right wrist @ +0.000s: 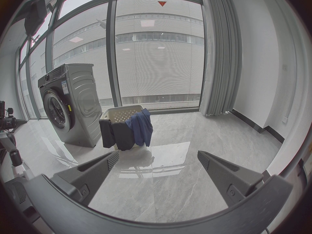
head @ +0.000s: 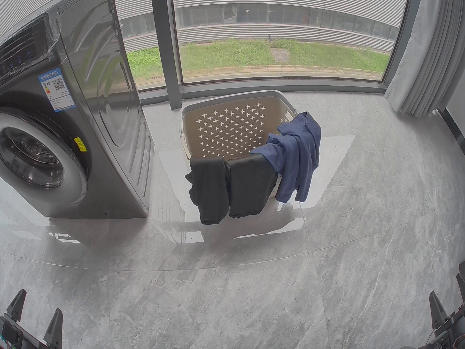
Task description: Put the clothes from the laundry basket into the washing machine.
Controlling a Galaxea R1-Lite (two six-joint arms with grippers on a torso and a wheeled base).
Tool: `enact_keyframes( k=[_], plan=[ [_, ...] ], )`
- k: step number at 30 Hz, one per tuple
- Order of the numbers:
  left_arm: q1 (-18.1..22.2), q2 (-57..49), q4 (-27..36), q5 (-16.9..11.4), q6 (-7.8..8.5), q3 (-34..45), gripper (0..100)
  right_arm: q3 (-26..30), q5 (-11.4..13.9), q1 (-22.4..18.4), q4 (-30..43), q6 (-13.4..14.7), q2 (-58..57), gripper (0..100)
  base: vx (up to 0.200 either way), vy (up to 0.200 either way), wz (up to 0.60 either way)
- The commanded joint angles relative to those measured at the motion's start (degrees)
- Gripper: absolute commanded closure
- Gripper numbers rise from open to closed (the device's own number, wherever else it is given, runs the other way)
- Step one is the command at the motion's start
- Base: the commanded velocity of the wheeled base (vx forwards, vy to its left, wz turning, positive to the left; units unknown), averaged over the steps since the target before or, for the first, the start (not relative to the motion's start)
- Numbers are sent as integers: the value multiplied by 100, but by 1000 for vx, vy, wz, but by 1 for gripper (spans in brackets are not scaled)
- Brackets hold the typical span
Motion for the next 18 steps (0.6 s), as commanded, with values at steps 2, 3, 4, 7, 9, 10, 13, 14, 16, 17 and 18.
enact_keyframes(
  k=[2, 3, 4, 7, 9, 10, 13, 14, 16, 17, 18],
  plan=[
    [-2, -86, -1, 0, -6, 101, 0, 101, 1, -3, -1, 0, -94, 0, 0, -200, 0],
    [-2, -86, -1, 0, -6, 101, 0, 101, 1, 6, -1, 0, -94, 0, 0, -200, 0],
    [-2, -86, -1, 0, -6, 101, 0, 101, 1, -3, -1, 0, -94, 0, 0, -200, 0],
    [-2, -86, -1, 0, -14, 101, 0, 101, 1, 6, -1, 0, -94, 0, 0, -67, 0],
    [-2, -86, -1, 0, -6, 101, 0, 101, 1, 6, -1, 0, -94, 0, 0, 0, 0],
    [-2, -86, -1, 0, -6, 101, 0, 101, 1, -3, -1, 0, -94, 0, 0, 0, 0],
    [-2, -86, -1, 0, -14, 101, 0, 101, 1, 6, -1, 0, -94, 0, 0, 0, 0],
    [-11, -86, -1, 0, -6, 101, 0, 101, 1, 6, -1, 0, -94, 0, 0, 0, 0],
    [-2, -86, -1, 0, -14, 101, 0, 101, 1, 6, -1, 0, -94, 0, 0, 0, 0],
    [-2, -86, -1, 0, -14, 101, 0, 101, 1, 6, -1, 0, -94, 0, 0, 0, 0],
    [-2, -86, -1, 0, -14, 101, 0, 101, 1, 6, -1, 0, -94, 0, 200, 0, 0]
  ],
)
